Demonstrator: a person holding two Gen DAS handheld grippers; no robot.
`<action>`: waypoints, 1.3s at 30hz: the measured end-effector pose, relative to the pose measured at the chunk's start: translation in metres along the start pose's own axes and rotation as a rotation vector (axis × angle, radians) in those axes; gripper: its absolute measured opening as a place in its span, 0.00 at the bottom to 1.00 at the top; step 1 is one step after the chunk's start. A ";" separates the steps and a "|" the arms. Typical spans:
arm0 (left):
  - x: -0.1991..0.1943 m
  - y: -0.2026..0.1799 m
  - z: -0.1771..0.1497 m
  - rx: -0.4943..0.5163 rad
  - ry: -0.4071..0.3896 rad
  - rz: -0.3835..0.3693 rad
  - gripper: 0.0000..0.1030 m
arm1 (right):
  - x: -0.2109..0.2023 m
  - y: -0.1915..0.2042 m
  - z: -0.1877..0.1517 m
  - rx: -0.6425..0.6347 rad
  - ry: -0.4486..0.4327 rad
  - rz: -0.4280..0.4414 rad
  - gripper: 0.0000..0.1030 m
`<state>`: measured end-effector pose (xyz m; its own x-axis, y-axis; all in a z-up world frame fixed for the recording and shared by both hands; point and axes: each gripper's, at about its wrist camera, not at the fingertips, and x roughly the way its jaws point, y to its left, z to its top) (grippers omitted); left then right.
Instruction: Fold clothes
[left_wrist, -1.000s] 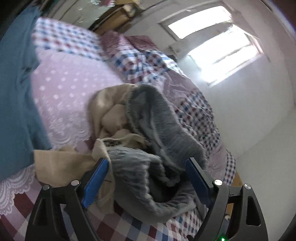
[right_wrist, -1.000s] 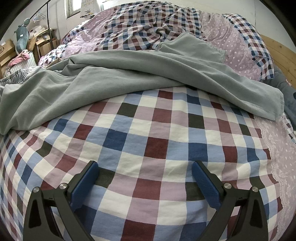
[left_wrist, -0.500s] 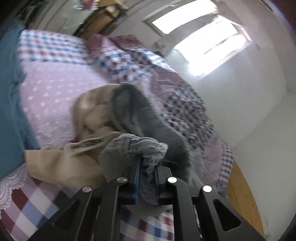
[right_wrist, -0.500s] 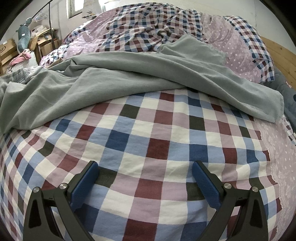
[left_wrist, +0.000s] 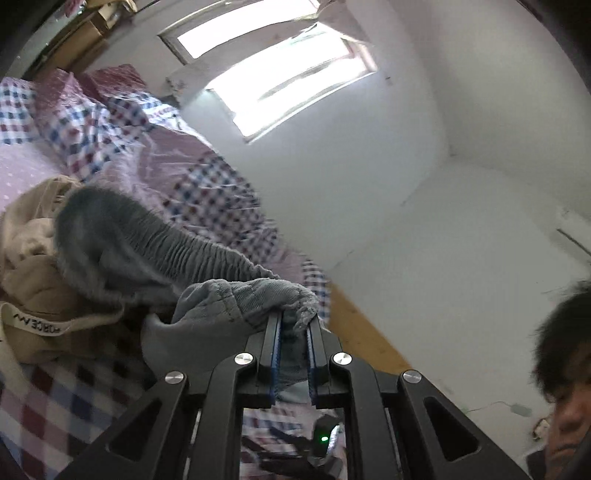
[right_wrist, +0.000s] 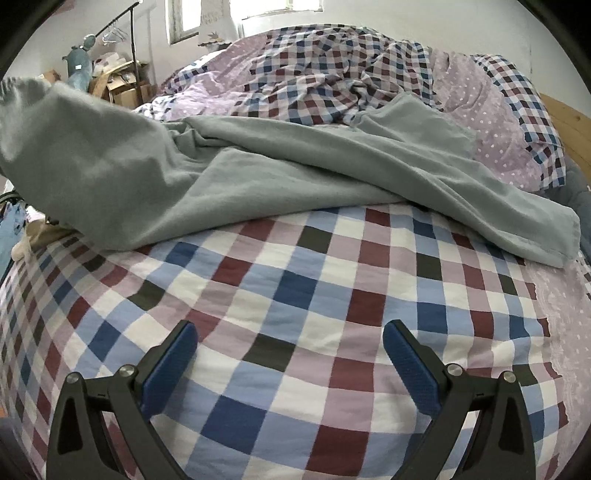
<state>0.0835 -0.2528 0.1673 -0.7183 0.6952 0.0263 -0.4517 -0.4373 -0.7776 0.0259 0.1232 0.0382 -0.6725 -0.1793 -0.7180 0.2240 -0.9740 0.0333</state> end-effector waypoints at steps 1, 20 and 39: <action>0.000 0.005 0.000 -0.013 -0.006 0.025 0.11 | -0.001 0.001 0.000 0.000 -0.003 0.007 1.00; 0.029 0.062 -0.033 0.122 0.200 0.780 0.82 | 0.006 0.005 0.001 -0.005 0.022 0.014 1.00; 0.041 0.021 -0.032 -0.010 0.253 0.210 0.08 | -0.002 0.011 0.001 -0.010 -0.014 0.043 0.99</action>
<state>0.0615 -0.2157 0.1318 -0.6402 0.7106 -0.2918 -0.3010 -0.5815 -0.7558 0.0289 0.1126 0.0412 -0.6719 -0.2231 -0.7063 0.2603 -0.9639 0.0569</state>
